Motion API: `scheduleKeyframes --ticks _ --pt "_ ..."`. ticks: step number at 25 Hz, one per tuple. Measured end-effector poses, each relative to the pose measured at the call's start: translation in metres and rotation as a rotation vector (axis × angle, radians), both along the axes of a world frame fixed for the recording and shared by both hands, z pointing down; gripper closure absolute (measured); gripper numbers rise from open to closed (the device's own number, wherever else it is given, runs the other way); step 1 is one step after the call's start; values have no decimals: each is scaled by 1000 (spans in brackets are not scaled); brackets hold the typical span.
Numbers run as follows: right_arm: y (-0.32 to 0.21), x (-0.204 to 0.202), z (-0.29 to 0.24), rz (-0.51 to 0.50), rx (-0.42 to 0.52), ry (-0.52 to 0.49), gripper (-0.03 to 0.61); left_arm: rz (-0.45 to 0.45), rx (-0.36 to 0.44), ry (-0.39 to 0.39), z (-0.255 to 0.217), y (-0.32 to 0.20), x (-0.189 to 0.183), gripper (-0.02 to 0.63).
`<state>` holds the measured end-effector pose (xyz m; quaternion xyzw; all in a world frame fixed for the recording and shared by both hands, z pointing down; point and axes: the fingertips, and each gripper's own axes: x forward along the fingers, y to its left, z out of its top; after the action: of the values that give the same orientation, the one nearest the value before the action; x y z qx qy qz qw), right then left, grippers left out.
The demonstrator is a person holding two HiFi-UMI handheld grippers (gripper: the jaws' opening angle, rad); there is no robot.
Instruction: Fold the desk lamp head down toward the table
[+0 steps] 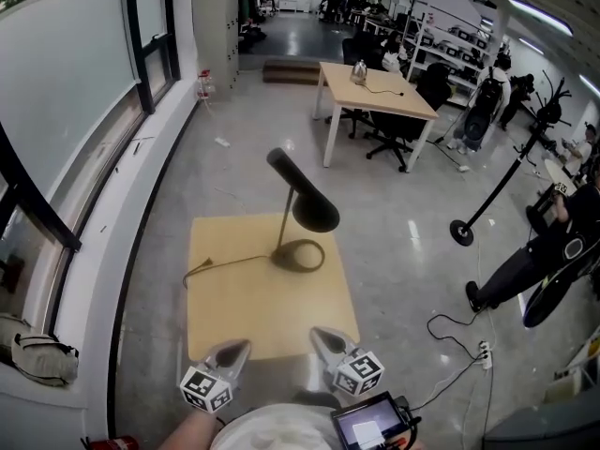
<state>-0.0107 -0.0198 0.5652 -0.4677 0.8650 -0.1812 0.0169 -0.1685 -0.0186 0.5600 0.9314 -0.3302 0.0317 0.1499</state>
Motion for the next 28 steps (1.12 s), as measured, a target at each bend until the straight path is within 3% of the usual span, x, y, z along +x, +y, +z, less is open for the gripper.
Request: scheduleKeyframes --ticks 6,12,18,23,28 --pt "-46 15 -12 -14 30 -9 565 -26 37 -7 -19 -48 13 614" --pt "-82 32 -15 -30 43 -17 565 -62 27 35 -34 -83 30 614" --pt "-116 51 -18 -45 56 -27 565 -79 45 -5 -40 -114 51 614" --pt "-137 70 -14 -56 74 34 565 -70 55 -41 -47 -130 68 614" --pt "-162 91 -14 -51 87 9 565 -98 77 -73 -56 -150 79 614"
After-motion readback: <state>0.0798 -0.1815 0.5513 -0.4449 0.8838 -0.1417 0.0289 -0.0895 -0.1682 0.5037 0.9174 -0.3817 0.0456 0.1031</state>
